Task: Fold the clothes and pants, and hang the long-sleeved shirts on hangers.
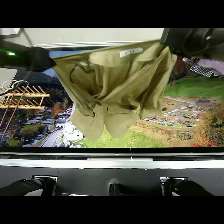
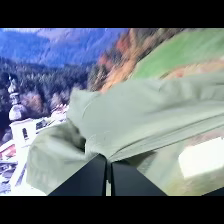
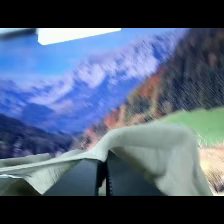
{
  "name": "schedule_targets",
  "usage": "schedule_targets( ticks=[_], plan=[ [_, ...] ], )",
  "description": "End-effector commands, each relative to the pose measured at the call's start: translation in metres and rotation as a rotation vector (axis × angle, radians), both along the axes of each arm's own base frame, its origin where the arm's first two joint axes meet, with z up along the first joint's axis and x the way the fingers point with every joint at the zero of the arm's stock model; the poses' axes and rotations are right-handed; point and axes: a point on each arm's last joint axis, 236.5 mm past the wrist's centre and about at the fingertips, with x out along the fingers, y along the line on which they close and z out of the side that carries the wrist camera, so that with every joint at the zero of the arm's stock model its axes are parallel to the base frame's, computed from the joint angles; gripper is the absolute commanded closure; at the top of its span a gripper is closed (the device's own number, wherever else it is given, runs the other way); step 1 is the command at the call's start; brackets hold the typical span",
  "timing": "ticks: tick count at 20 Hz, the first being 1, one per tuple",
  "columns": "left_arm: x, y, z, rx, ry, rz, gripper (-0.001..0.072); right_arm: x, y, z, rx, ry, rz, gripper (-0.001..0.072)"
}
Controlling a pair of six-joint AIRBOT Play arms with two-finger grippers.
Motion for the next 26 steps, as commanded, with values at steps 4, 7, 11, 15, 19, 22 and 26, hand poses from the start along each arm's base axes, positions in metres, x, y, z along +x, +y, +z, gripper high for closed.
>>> schedule_targets(
  ticks=[4,7,11,15,19,22,26],
  plan=[
    [-0.028,-0.006,0.043,-0.133,-0.081,0.044,0.0686,-0.011,0.022,0.027,0.079,-0.06,0.093,0.0682],
    [-0.026,-0.018,-0.012,-0.095,0.069,0.054,0.0686,-0.011,0.021,-0.03,0.023,0.14,0.071,0.0682],
    [-0.024,-0.016,-0.117,-0.028,0.309,0.14,0.0686,-0.02,0.043,-0.147,-0.103,0.429,0.087,0.0682],
    [-0.028,-0.014,-0.209,-0.004,0.454,0.219,0.0686,-0.026,0.073,-0.26,-0.107,0.547,0.026,0.0682],
    [-0.031,-0.02,-0.266,-0.012,0.509,0.231,0.0686,-0.035,0.069,-0.319,-0.051,0.624,-0.072,0.0682],
    [-0.023,-0.037,-0.27,-0.076,0.5,0.175,0.0675,-0.02,0.082,-0.313,-0.007,0.559,-0.042,0.0682],
    [-0.011,0.008,-0.248,-0.134,0.487,0.175,0.0251,-0.013,0.09,-0.308,0.025,0.521,-0.022,0.0682]
  ],
)
